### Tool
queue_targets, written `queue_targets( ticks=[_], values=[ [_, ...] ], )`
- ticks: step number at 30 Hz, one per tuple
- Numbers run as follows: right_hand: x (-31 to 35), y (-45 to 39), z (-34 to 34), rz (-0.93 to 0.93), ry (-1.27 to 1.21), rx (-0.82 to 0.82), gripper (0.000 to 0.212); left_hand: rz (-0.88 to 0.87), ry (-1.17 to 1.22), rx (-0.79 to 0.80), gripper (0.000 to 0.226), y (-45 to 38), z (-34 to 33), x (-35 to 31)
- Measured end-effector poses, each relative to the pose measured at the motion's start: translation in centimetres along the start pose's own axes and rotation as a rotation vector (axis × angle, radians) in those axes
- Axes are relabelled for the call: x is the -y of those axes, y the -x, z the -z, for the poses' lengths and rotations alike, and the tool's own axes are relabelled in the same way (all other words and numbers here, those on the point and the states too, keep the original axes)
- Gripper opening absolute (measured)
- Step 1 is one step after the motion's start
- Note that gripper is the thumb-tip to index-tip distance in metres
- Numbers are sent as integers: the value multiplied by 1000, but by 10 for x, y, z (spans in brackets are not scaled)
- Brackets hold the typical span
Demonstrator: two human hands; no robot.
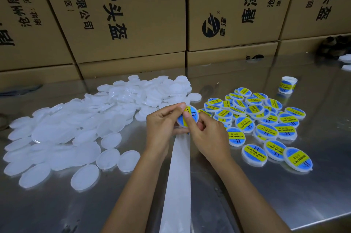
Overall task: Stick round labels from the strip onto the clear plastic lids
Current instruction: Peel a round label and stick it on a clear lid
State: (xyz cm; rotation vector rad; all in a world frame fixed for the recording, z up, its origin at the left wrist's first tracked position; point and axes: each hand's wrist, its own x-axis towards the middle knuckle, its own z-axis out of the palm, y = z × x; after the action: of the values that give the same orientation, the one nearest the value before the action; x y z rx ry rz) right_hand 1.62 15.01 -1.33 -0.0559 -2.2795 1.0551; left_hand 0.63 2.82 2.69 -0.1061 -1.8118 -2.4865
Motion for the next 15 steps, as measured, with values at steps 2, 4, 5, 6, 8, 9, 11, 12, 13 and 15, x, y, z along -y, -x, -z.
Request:
queue_targets(
  ticks=[2,4,5,6,8,9,11,12,13,15],
  values=[
    [2,0,0,-1,-2,14,59,0,-10,17,14,1,0,-1],
    [3,1,-1,-18,-19,10,54,10,-37,51,14,0,0,-1],
    [2,0,0,-31,-34,2,52,21,-45,76,14,0,-1,-1],
    [2,-1,0,-49,-55,-2,51,35,-48,101,15,0,-2,0],
    [2,-3,0,-95,-115,4,51,48,-50,136,22,1,-4,0],
    [1,-4,0,-120,-160,16,50,44,-48,141,25,2,-5,0],
    [-1,-6,-1,-151,-266,55,46,23,-28,128,29,2,-5,0],
    [-2,-6,-2,-154,-306,83,42,12,-9,114,30,2,-4,0],
    [-2,-6,-3,-151,-339,114,38,1,7,101,31,2,-3,-1],
    [-3,-6,-4,-139,-378,163,31,-12,34,89,31,1,-2,-1]
  ],
)
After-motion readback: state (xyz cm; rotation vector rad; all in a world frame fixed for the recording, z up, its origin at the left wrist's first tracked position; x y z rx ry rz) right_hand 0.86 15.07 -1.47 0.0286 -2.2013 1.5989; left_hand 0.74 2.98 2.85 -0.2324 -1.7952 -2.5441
